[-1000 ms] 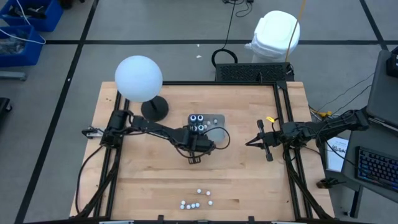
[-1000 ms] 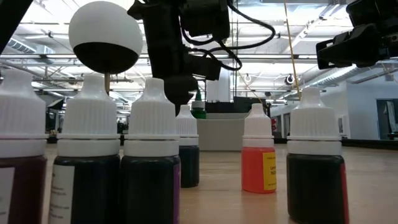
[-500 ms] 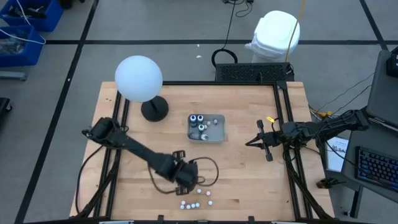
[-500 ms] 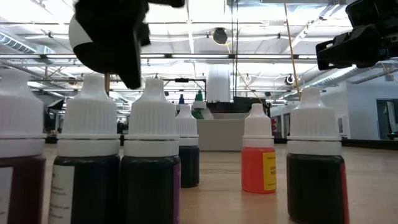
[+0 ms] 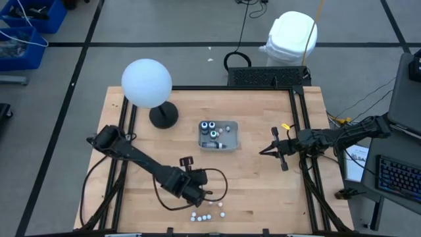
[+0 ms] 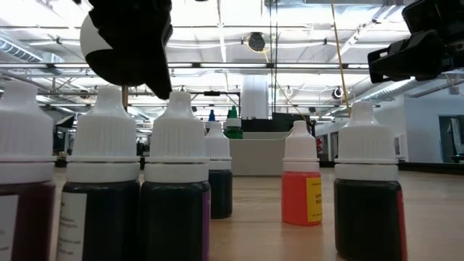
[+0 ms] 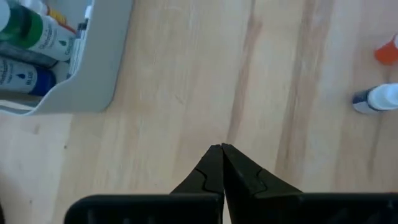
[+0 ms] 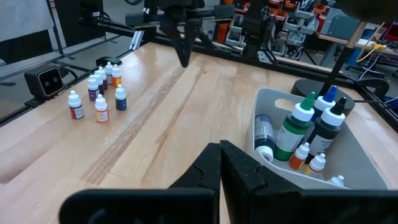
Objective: Pick & Place food coloring
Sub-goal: Put the small blue food coloring bottle into the gray bin
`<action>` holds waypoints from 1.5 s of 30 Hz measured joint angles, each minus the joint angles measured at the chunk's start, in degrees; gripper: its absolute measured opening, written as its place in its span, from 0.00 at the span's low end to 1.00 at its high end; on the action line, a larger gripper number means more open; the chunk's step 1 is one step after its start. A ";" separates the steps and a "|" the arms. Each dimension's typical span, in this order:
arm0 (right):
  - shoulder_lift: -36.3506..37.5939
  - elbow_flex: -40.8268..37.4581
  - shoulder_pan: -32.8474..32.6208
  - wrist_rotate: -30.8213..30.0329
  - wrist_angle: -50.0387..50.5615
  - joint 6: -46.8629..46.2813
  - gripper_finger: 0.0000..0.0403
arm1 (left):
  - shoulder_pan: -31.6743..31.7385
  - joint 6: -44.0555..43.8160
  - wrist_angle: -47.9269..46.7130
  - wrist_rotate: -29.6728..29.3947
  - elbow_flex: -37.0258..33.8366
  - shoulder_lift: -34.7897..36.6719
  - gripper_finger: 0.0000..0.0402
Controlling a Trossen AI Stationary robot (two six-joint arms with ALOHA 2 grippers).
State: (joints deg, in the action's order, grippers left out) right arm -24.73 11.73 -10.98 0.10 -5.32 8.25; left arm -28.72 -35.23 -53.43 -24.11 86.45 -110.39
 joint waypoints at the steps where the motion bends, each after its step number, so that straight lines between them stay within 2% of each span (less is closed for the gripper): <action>1: -0.09 0.00 0.00 -0.02 0.01 0.02 0.00 | 0.42 0.21 -0.03 0.04 -0.05 -0.02 0.01; 5: -0.34 0.00 0.00 -0.02 0.00 0.04 0.00 | 1.84 0.22 0.69 0.49 -0.08 -0.02 0.04; 11: -0.48 0.00 0.01 0.00 0.01 0.00 0.00 | 1.04 0.41 6.08 6.53 -0.08 -0.02 0.06; 18: -0.48 0.00 0.01 0.00 0.01 -0.04 0.00 | -1.02 1.93 7.48 6.06 -0.08 -0.02 0.01; 24: -0.48 0.00 0.02 -0.02 0.00 -0.04 0.00 | -1.07 1.97 7.45 5.17 -0.08 -0.02 0.07; 28: -0.48 0.00 0.00 -0.02 -0.02 -0.05 0.00 | -0.15 2.06 7.48 1.72 -0.08 -0.02 0.10; 41: -0.48 0.00 0.01 -0.02 -0.02 -0.07 0.00 | 2.04 3.15 7.41 2.00 -0.08 -0.02 0.10; 45: -0.48 0.00 0.02 -0.02 -0.02 -0.07 0.00 | 2.04 2.50 6.46 2.03 -0.08 -0.02 0.07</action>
State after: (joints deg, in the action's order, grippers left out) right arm -25.21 11.73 -10.96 0.08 -5.34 8.19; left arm -26.68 -32.73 -46.97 -22.08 86.37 -110.41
